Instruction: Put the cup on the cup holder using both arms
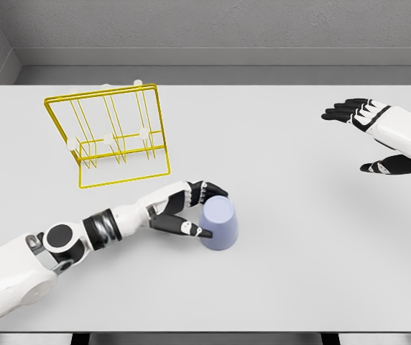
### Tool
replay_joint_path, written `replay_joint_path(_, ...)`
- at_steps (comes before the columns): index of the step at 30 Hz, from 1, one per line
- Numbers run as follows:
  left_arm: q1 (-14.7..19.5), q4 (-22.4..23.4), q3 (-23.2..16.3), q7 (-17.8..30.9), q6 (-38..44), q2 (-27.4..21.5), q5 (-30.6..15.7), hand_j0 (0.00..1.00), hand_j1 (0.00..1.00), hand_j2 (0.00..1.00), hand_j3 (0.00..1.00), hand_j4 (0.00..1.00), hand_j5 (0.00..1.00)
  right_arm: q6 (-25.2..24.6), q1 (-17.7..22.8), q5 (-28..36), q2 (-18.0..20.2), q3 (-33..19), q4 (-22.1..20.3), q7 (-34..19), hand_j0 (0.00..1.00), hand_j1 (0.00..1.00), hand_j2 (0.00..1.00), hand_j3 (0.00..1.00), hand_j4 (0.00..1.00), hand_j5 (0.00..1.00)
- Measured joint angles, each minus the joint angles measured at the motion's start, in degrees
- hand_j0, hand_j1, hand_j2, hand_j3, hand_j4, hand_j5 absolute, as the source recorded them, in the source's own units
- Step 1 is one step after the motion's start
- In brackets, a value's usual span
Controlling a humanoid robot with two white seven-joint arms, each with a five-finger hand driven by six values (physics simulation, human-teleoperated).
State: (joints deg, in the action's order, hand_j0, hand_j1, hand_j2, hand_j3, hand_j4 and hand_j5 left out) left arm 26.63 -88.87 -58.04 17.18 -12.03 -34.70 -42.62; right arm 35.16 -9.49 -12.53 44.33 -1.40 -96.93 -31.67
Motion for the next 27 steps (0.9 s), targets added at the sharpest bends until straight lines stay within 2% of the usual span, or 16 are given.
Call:
replay_joint_path(14, 0.0, -2.55, 0.47, -0.2, -0.57, -0.57, -0.61, 0.62, 0.62, 0.62, 0.62, 0.62, 0.62, 0.0, 0.09, 0.0, 0.0, 0.0, 0.0, 0.0, 1.0, 1.0, 1.0, 1.0, 1.0, 1.0)
replay_joint_path(27, 0.0, -6.35, 2.38, -0.23, -2.02, -4.39, -3.07, 0.62, 0.62, 0.62, 0.62, 0.62, 0.62, 0.0, 0.0, 0.0, 0.0, 0.0, 0.0, 0.0, 1.0, 1.0, 1.0, 1.0, 1.0, 1.0)
